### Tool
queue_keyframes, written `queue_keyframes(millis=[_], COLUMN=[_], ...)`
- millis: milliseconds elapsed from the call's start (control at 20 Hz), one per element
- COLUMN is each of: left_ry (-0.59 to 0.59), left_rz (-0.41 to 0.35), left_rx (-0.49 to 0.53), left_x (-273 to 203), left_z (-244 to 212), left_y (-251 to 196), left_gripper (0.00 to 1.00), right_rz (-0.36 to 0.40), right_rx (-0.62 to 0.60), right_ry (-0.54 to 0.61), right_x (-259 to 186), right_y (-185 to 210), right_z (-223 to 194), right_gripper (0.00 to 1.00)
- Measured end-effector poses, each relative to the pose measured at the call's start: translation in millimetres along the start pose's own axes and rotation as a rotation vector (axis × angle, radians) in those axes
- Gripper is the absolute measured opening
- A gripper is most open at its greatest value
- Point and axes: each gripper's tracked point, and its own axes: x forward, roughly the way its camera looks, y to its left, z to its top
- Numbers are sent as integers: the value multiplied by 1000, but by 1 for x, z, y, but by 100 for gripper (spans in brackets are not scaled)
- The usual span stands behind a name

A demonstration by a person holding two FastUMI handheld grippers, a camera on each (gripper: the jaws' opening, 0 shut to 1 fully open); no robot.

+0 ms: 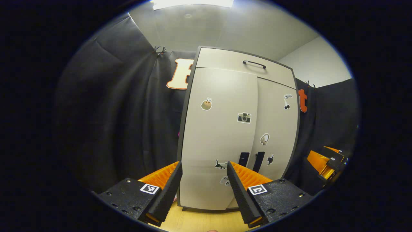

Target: Grab one shoe with the right hand and put it into the shoe cabinet, grab the other shoe with the left hand and put it into the shoe cabinet; then close the right door with the right hand and the left door with the left hand.

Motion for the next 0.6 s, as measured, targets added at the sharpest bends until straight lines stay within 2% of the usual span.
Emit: queue_keyframes(millis=[600], left_ry=[3], left_rz=[-17], left_rx=[17], left_x=[-2], left_z=[-2], left_y=[6], left_gripper=[85], right_rz=[-18], right_rx=[-3], right_ry=[10], right_x=[-5], right_y=[4], right_z=[-4], right_gripper=[98])
